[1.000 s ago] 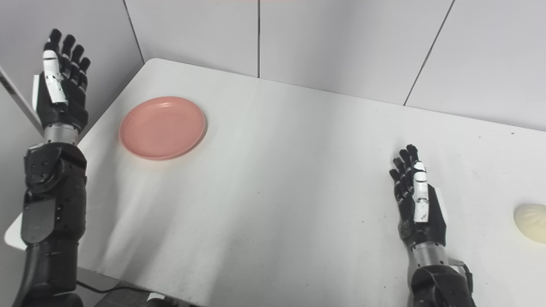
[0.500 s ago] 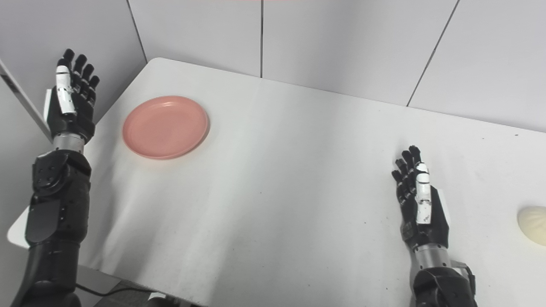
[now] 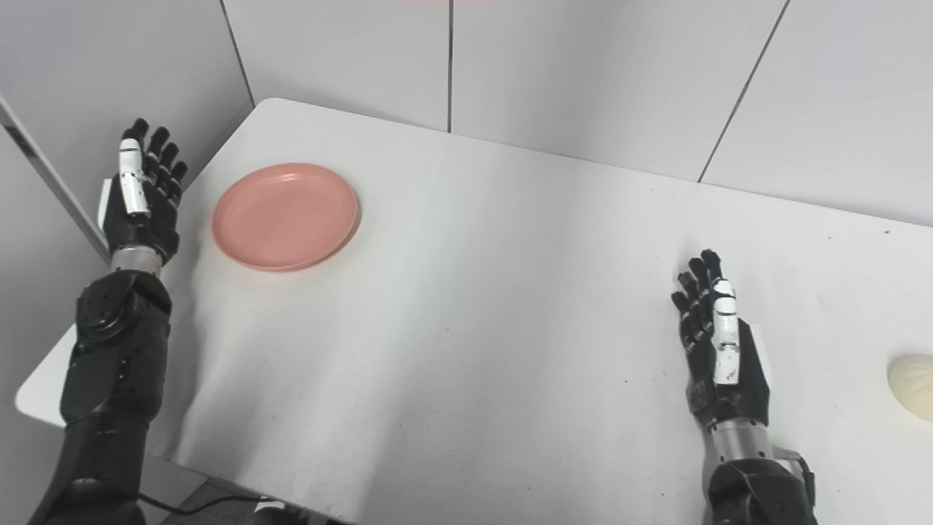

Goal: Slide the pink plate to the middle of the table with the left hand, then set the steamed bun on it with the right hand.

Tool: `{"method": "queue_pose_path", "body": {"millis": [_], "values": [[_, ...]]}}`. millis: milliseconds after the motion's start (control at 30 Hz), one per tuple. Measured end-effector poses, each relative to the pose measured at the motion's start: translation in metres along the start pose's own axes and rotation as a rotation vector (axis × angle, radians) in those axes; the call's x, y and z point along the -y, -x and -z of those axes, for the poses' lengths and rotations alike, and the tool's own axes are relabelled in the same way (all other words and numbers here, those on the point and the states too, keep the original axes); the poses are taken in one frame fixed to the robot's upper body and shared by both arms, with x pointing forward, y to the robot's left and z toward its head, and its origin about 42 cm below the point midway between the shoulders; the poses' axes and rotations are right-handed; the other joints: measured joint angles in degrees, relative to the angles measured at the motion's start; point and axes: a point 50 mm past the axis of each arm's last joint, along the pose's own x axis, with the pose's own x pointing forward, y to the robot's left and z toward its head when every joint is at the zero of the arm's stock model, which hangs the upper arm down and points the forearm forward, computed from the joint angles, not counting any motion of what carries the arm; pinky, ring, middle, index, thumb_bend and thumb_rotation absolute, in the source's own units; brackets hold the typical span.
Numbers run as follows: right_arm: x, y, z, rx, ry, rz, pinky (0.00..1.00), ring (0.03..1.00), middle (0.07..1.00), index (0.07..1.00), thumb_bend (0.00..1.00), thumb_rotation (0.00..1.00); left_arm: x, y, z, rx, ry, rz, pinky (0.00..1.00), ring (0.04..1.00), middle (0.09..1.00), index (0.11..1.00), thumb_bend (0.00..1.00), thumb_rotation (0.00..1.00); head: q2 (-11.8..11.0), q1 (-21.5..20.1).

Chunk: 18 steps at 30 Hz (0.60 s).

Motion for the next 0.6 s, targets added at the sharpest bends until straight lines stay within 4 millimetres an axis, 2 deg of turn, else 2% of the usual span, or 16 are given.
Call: {"method": "queue_pose_path", "body": {"millis": [233,600], "values": [[0.0,0.0,0.0,0.0,-0.001,0.0,1.0,1.0,1.0,1.0,0.13,1.0,-0.003,0.0,0.016,-0.052,-0.001,-0.015,1.0,0.999,0.988,1.0,0.4,1.0,0.0,0.0],[0.0,0.0,0.0,0.0,-0.002,0.001,1.0,1.0,1.0,1.0,0.13,1.0,0.0,-0.004,0.021,-0.065,-0.005,-0.003,1.0,0.989,0.98,1.0,0.39,1.0,0.09,-0.35]]}}
